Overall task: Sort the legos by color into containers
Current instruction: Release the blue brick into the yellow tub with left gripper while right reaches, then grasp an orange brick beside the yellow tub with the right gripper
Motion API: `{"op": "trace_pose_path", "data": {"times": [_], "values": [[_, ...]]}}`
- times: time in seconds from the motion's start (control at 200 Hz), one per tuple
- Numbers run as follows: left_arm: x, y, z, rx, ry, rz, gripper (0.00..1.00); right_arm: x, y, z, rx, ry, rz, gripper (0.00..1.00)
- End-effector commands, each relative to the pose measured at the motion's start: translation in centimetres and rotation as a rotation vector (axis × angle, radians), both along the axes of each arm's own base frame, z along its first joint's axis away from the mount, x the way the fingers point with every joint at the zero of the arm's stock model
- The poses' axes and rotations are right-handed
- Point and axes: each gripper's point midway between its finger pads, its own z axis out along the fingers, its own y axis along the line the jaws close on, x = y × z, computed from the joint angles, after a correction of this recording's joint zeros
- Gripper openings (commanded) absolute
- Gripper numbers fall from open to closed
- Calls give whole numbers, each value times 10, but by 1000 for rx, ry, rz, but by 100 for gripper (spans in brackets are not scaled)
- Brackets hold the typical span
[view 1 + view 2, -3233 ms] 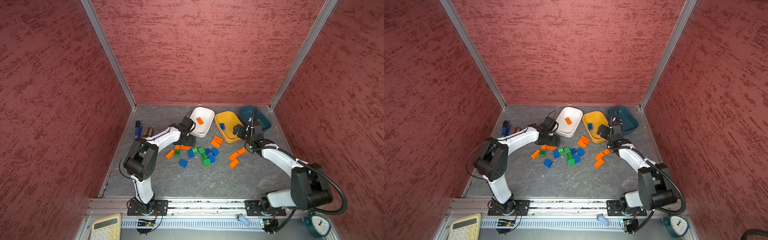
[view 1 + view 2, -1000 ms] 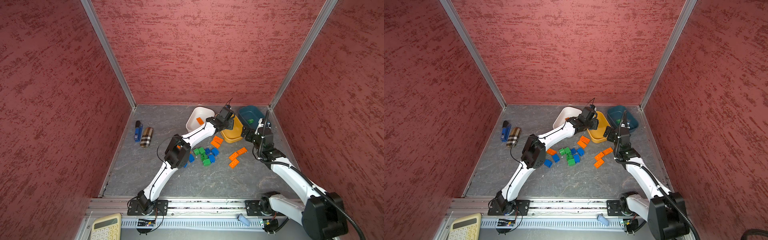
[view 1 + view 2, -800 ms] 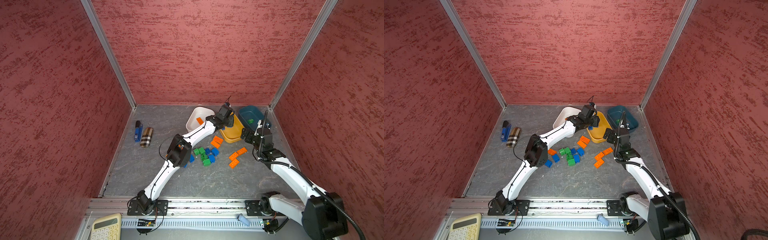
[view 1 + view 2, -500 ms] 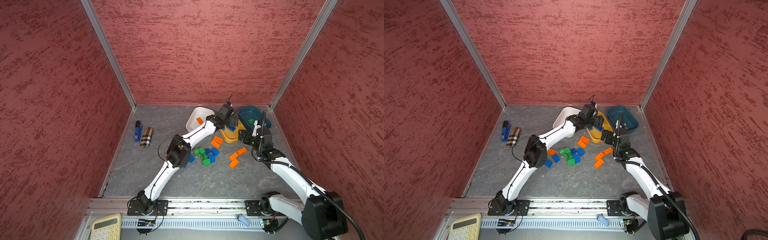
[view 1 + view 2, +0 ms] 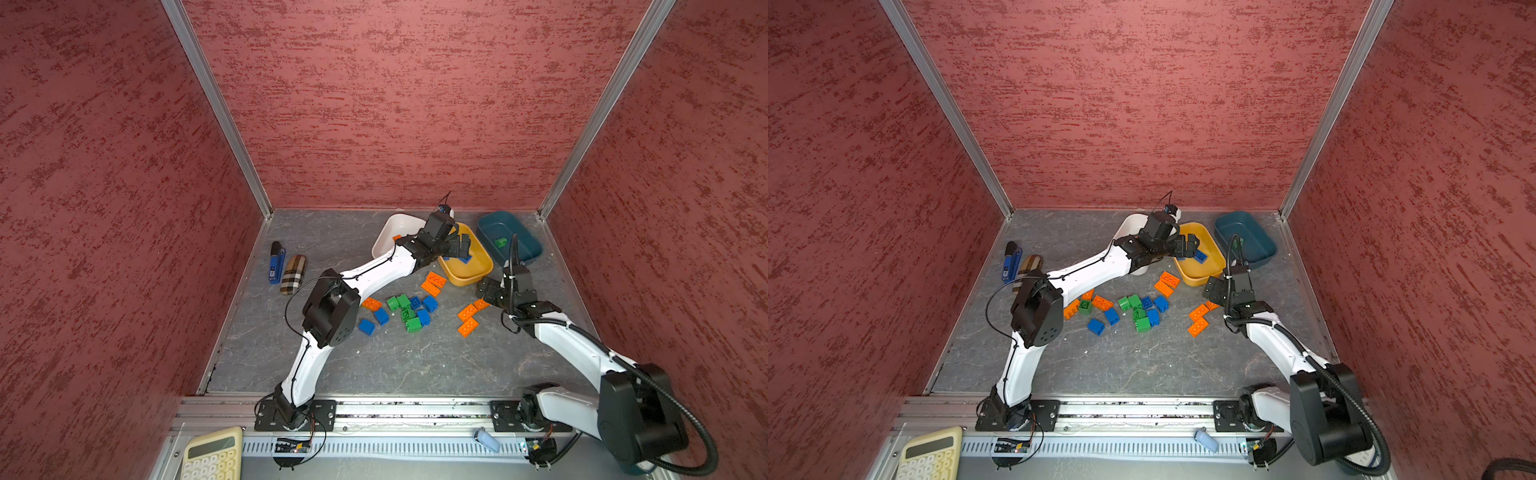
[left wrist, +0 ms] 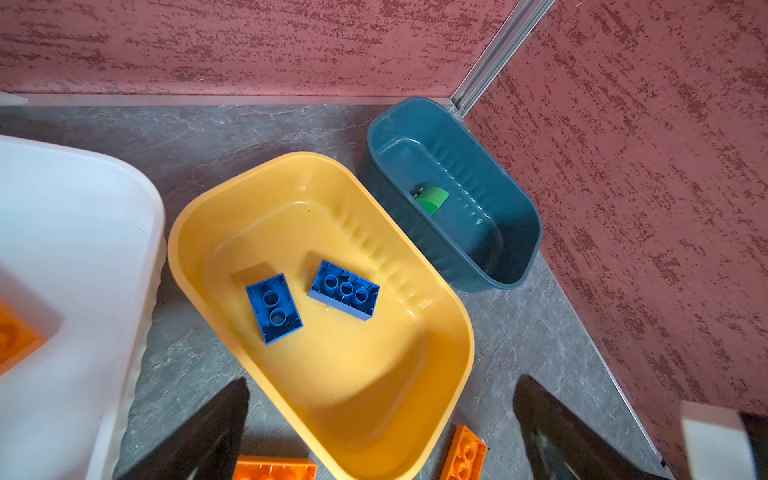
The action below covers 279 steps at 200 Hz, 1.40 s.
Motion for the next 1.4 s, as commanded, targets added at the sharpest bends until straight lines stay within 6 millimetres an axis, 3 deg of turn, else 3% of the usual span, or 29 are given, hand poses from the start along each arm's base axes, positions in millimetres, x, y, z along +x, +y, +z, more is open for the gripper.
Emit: {"op": "trace_pose_path", "data": {"times": [0.0, 0.27, 0.546, 0.937, 1.167, 1.393], "values": [[-5, 7, 8, -35, -21, -8, 100, -5, -12, -23, -17, 79, -83, 89], [-16, 46, -9, -49, 17, 95, 99, 7, -9, -48, -6, 178, -121, 76], [-18, 69, -22, -33, 33, 157, 100, 9, -13, -70, -95, 270, -139, 76], [-12, 78, -9, -60, -27, 193, 100, -30, -4, -85, -101, 407, -34, 61], [-12, 88, -11, -49, -21, 210, 100, -37, 6, -83, -68, 422, 18, 56], [-14, 94, -7, -41, -35, 215, 100, -36, 3, -83, -105, 422, 43, 35]]}}
